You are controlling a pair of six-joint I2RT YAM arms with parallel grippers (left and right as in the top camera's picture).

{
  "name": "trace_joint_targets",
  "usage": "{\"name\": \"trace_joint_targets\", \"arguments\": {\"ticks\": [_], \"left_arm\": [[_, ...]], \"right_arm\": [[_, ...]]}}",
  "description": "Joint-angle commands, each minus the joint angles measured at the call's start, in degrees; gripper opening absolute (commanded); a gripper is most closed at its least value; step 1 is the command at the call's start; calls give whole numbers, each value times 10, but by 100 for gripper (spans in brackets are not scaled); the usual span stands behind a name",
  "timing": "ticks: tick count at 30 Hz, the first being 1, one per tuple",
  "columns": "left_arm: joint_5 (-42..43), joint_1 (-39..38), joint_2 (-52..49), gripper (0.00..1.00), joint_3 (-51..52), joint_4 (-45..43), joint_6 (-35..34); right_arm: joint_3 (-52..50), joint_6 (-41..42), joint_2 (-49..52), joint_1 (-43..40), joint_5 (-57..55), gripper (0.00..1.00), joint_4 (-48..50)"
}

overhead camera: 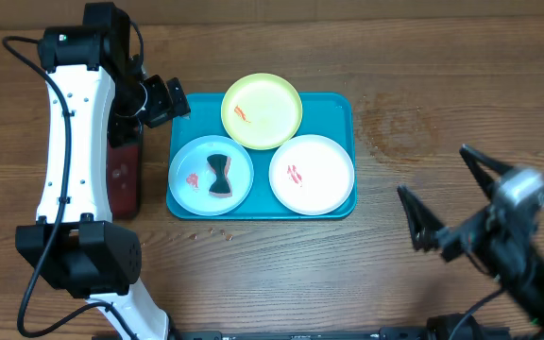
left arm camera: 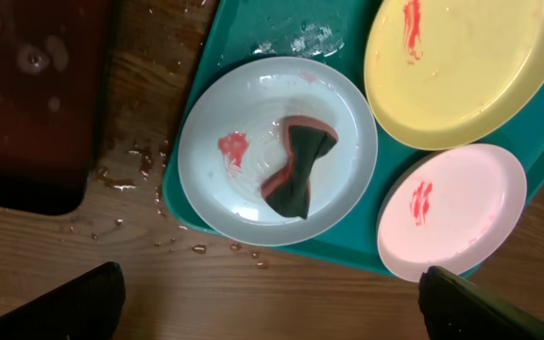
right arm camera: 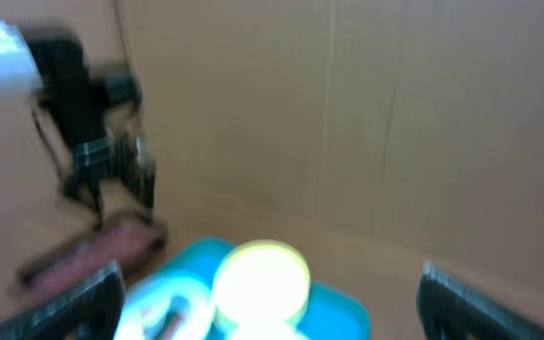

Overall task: Clean dirty plates on tray and stack at the side
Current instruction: 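Reach the right gripper to the light blue plate rim and grip it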

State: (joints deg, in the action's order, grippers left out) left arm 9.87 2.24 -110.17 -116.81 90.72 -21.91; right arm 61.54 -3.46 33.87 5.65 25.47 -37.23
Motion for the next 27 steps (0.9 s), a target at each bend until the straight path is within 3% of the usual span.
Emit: {"name": "trace_joint_targets", "arguments": {"ticks": [1,3,5,7,8,11,14,16,20,23,27], "left_arm": [[0,-4,-4,100,1,0,9],[1,-4,-4,100,1,0,9],[0,-4,-4,100,1,-1,9],[0,-4,-4,100,1,-1,9],[1,-4,-4,100,1,-1,9],[0,-4,-4,90,1,-1,9],[0,-4,-4,91,1,-2,9],[0,-4,-4,92,1,-4,9],[0,-4,-4,91,1,-8,9],[0,-4,-4,87,1,-6,9],[0,-4,-4,75,1,-4,9]], "right_arm": [[161,-18,142,-2,55,100,-116],[241,12,223,-2,139,100,-193],[286,31,288,-2,242,100,-212],[307,37,343,2,330,78,-191],[313,45,364,8,334,75,-184],[319,91,422,49,188,75,-180],[320,142,481,123,-29,74,-207],[324,186,531,168,-110,70,-237],[338,189,640,217,-115,78,-276],[339,190,702,233,-114,80,-243],[338,212,750,254,-113,67,-172]]}}
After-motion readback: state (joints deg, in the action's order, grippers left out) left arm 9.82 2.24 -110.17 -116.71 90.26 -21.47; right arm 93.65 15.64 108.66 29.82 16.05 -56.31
